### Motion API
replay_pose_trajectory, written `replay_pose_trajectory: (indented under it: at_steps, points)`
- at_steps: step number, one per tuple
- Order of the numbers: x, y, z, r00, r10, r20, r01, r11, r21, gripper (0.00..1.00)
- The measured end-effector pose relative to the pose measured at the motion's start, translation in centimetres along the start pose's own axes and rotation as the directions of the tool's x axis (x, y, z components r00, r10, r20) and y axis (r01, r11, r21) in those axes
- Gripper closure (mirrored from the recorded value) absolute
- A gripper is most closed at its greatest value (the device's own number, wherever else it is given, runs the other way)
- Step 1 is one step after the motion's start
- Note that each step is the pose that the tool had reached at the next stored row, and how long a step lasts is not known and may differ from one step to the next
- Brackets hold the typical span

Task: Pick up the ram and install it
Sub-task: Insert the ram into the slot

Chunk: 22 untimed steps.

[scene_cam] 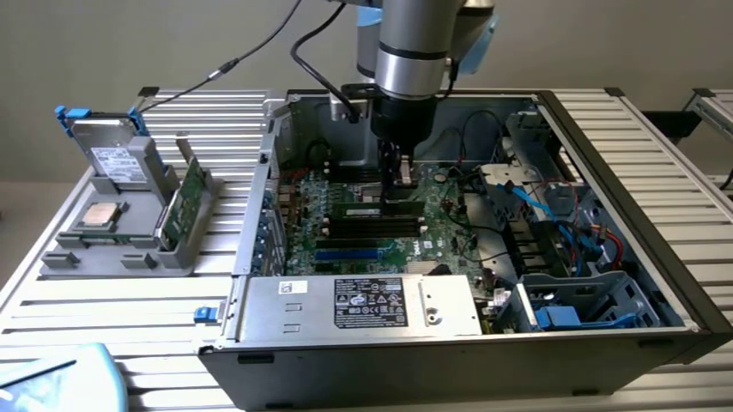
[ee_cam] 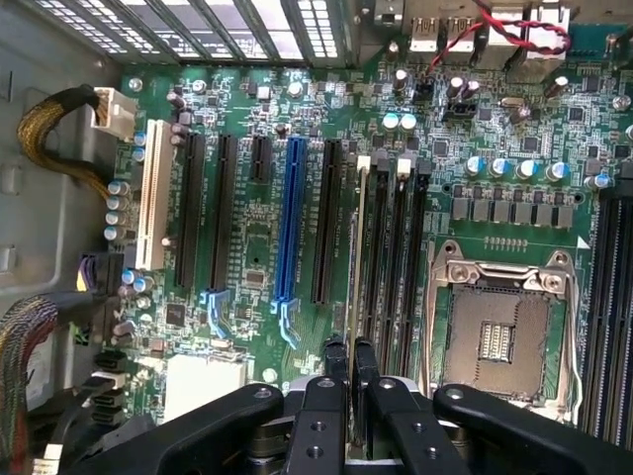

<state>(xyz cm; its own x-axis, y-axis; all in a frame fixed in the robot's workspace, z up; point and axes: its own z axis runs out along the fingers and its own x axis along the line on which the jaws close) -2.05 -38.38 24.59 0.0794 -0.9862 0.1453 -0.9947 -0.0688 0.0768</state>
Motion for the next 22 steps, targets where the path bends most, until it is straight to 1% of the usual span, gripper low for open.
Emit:
replay_pose_trajectory:
  at_steps: [3, 8, 12, 15, 22]
  points:
    - [-0.1, 0.03, 0.54, 1.0, 0.0, -0.0002, 0.0, 1.0, 0.0, 0.86]
    - [-0.3, 0.09, 1.4, 1.0, 0.0, -0.0028, 0.0, 1.0, -0.0002, 0.86]
    - [-0.3, 0.11, 1.56, 1.0, 0.0, -0.0034, 0.0, 1.0, -0.0003, 0.86]
    - [-0.4, 0.12, 1.97, 1.0, 0.0, -0.0037, 0.0, 1.0, -0.0002, 0.86]
    - [-0.4, 0.1, 2.33, 1.0, 0.0, -0.0041, 0.0, 1.0, -0.0004, 0.86]
